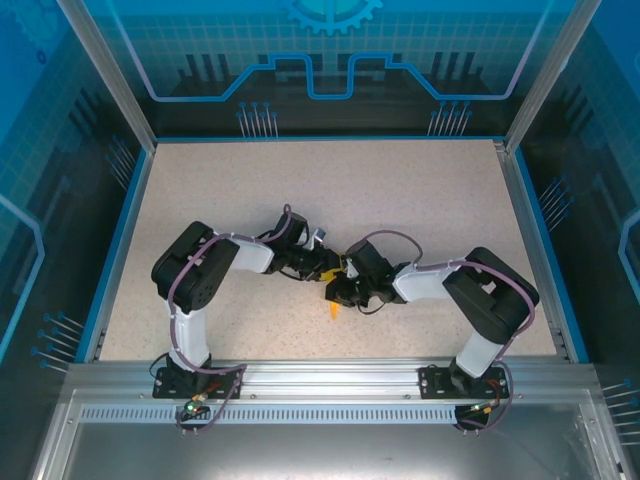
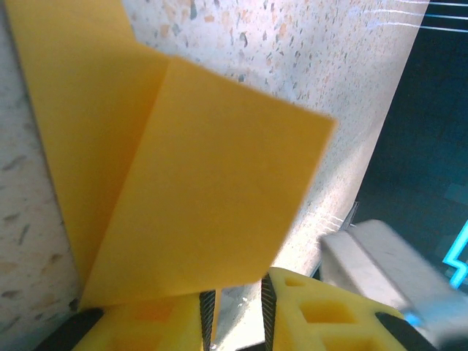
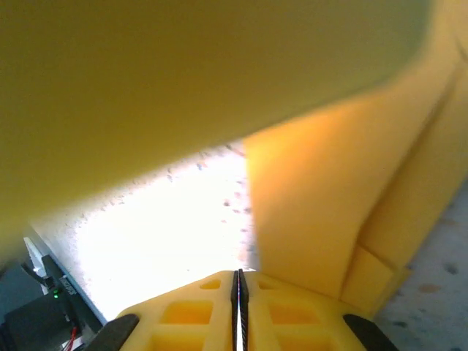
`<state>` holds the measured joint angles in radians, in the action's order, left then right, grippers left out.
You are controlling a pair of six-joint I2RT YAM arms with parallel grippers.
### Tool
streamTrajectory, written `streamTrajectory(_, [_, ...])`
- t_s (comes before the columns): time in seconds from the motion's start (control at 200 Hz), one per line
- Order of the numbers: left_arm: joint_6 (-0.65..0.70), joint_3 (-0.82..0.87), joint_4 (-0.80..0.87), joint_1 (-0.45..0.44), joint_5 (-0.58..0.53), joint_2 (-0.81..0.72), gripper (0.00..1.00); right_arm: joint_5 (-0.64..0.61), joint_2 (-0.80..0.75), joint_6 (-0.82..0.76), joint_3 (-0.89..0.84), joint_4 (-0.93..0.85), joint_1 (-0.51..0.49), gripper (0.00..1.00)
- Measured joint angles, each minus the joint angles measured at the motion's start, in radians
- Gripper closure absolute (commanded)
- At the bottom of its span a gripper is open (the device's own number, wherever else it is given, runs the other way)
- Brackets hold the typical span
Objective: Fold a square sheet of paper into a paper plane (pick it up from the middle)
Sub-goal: Fold the wing for the fifth time at the center of the table.
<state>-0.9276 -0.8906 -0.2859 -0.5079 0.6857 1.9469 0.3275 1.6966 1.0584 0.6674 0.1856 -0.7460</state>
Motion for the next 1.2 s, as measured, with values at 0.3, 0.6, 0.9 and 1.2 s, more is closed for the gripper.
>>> streamTrajectory(0.3, [-0.019,-0.003,0.015,-0.013,-0.01,-0.023,0.51,0.061,-0.028,-0.093,-0.066,0.046,0.044,0.88])
streamTrajectory(0.6, [0.042,-0.003,0.127,-0.013,-0.092,-0.208,0.45,0.222,-0.031,-0.324,-0.06,-0.068,0.144,0.87])
streamTrajectory(0.9, [0.082,0.039,0.121,-0.013,-0.125,-0.26,0.63,0.333,-0.002,-0.42,-0.051,-0.11,0.206,0.87])
streamTrajectory(1.2, [0.081,0.058,0.04,-0.017,-0.098,-0.17,0.63,0.375,0.015,-0.431,-0.051,-0.104,0.224,0.87])
